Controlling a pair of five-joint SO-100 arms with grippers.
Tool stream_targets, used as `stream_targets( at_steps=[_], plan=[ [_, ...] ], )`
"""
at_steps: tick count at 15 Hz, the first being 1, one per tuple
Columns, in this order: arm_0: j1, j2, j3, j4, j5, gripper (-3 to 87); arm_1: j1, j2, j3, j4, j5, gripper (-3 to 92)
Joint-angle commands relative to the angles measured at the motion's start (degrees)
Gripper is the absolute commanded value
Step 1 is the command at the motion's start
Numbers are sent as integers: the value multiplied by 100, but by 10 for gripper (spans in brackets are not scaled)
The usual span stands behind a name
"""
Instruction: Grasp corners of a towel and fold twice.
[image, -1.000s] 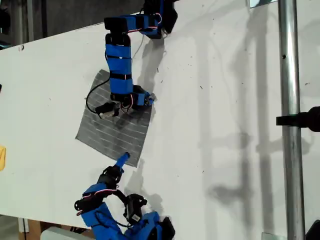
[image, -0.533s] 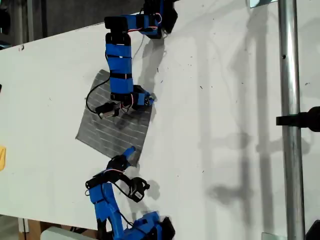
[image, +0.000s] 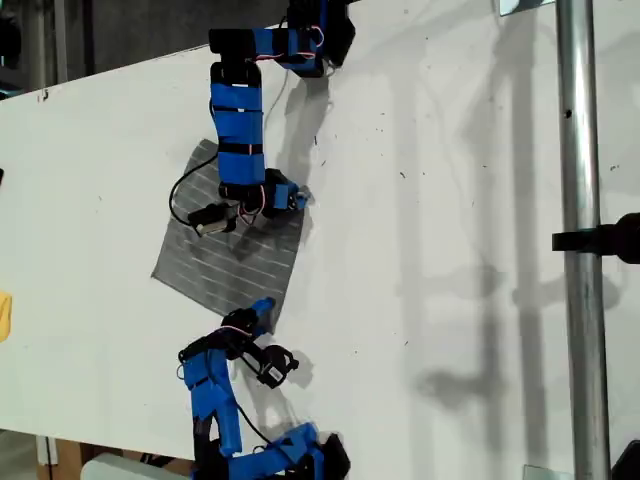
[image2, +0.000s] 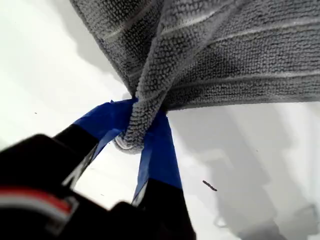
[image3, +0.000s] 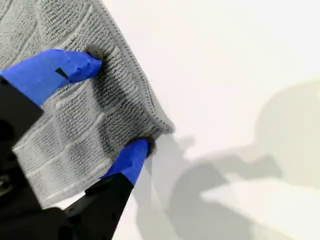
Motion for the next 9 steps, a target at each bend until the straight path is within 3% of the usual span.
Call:
stream_targets(
  at_steps=[1,2,3,6,9],
  plan=[
    [202,-220,-475,202,18,178,-26,580,-123,53,44,-2],
    [237,-220,-475,185,62,21,-9,598,-105,53,44,-2],
    [272,-158,-475,167,53,-28,0,606,-105,62,44,-2],
    [510,237,-580,264,-26,-29,0,694,-88,70,44,-2],
    [1063,976,-624,756,-369,-28,-439,1257,-79,396,237,-2]
  ],
)
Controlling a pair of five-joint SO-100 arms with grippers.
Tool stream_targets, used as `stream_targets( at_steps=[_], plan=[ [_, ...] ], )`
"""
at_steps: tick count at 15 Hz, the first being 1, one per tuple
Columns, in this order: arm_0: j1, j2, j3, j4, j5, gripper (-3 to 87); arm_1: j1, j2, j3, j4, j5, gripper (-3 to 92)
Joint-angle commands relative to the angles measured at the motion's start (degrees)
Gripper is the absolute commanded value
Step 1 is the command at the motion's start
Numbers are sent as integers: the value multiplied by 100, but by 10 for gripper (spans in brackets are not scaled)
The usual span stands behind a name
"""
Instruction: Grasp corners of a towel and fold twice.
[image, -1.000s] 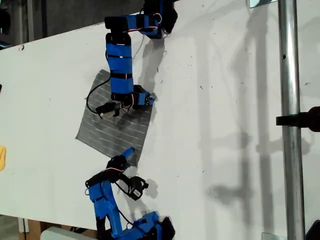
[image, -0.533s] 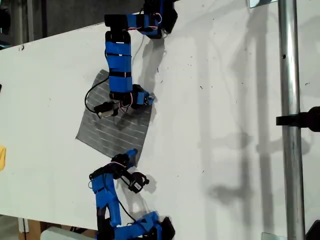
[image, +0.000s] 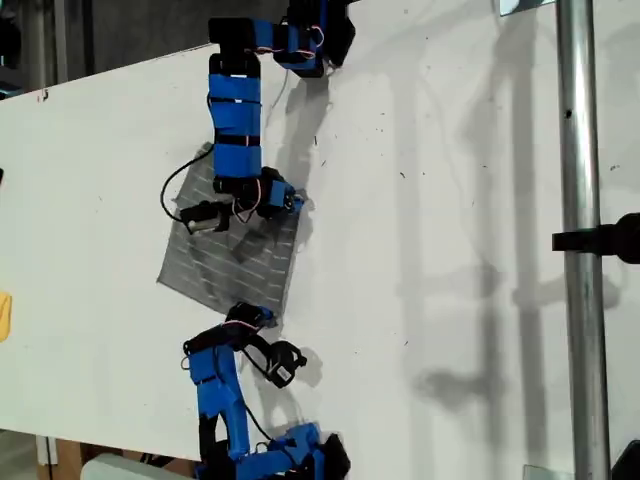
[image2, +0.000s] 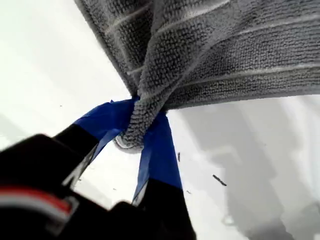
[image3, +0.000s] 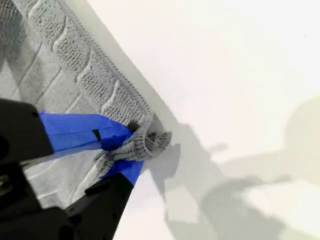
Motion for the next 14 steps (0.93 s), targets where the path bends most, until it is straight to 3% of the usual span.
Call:
stream_targets(
  at_steps=[1,6,8,10,14],
  plan=[
    [598,1028,26,272,-316,-28,-545,905,-79,290,290,-2],
    [2408,3410,1626,729,-1846,-29,-2505,773,-1055,483,1547,-2],
    [2602,3867,1828,958,-2259,-29,-2733,519,-1600,536,1723,-2],
    [1969,4034,1960,870,-1898,-29,-2373,1169,-932,940,2021,-2],
    [299,3331,1362,193,-149,-29,-817,2435,580,1450,1661,-2]
  ],
)
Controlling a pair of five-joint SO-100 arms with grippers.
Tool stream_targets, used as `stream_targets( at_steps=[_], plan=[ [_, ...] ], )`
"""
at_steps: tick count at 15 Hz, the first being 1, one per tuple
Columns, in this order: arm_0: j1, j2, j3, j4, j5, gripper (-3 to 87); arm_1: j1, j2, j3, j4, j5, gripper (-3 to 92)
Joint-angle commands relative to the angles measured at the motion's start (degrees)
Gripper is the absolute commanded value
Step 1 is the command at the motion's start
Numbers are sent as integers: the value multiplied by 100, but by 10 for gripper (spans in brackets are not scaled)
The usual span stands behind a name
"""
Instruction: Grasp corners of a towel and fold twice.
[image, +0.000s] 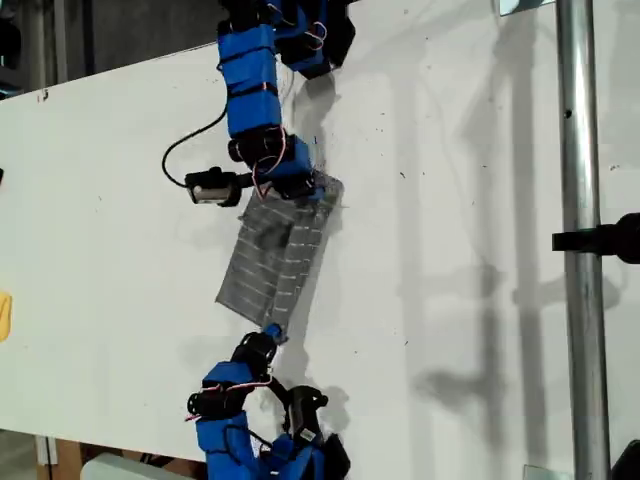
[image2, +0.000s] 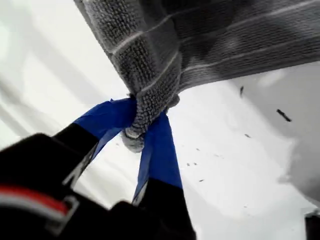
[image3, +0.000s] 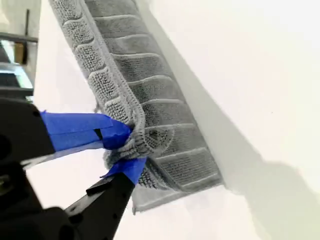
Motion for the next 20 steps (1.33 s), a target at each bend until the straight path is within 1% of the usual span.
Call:
stream_targets(
  at_steps=[1,3,4,5,7,9,10,11,12,13,14,15,17,18,20],
  plan=[
    [-835,-545,-809,-114,826,-29,861,791,439,352,-369,-2],
    [-1257,-1143,-1336,-589,1371,-29,1696,1204,888,193,-896,-2],
    [-1450,-1538,-1784,-668,1582,-29,2118,1494,1116,-9,-1301,-2],
    [-1591,-1942,-2320,-668,1784,-28,2531,1767,1239,-123,-1705,-2],
    [-1784,-2751,-3445,-756,2188,-28,3331,2347,1151,-53,-2452,-2],
    [-1925,-3243,-4456,-712,2268,-28,3964,2698,615,246,-3076,-2],
    [-1951,-3313,-4711,-677,2312,-28,4087,2777,413,316,-3270,-2],
    [-1960,-3313,-4772,-562,2276,-28,4008,2804,431,334,-3243,-2],
    [-1934,-3313,-4676,-360,2215,-28,3691,2804,756,185,-3023,-2],
    [-1907,-3313,-4430,-193,2101,-27,3296,2786,1301,-149,-2698,-2],
    [-1898,-3287,-4069,-167,1960,-27,2936,2742,1951,-633,-2364,-2],
    [-1907,-3296,-3735,-211,1854,-27,2681,2628,2566,-1169,-2065,-2],
    [-1995,-3428,-3182,-606,1758,-26,2426,2347,3480,-2021,-1652,-2],
    [-2074,-3577,-3067,-809,1758,-26,2417,2224,3735,-2329,-1591,-2],
    [-2259,-4017,-3138,-1099,1775,-23,2514,2039,3964,-2663,-1617,-2]
  ],
)
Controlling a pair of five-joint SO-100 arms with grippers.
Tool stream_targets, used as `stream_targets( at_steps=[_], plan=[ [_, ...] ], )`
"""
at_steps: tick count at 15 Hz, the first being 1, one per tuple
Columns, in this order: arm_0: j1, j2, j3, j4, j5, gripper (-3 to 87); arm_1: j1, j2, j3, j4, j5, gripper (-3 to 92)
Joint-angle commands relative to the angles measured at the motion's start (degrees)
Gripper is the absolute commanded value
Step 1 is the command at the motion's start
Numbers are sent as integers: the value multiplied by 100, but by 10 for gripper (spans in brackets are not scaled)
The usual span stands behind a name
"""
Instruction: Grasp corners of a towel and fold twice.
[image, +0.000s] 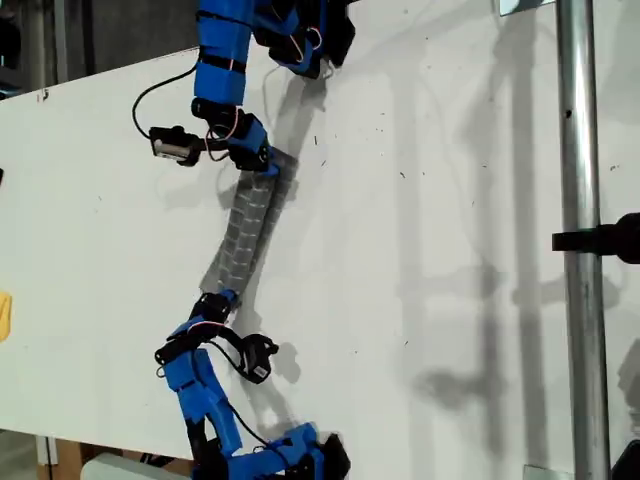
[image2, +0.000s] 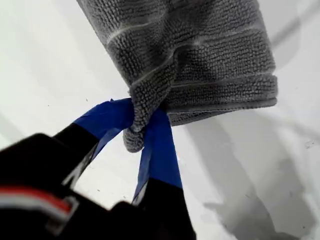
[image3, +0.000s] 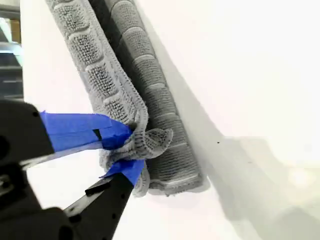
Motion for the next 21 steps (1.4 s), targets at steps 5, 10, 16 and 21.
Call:
stream_targets(
  at_steps=[5,10,16,21],
  plan=[
    [-677,-1345,-1125,-105,-149,49,0,-1011,229,-976,79,-2],
    [-958,-1204,-1354,448,-105,241,18,-1134,176,-1143,44,-2],
    [-1204,193,-976,1099,-475,261,-396,-237,-914,729,79,254],
    [-905,3146,1099,1134,-466,243,-167,3463,-35,2399,387,317]
  ],
)
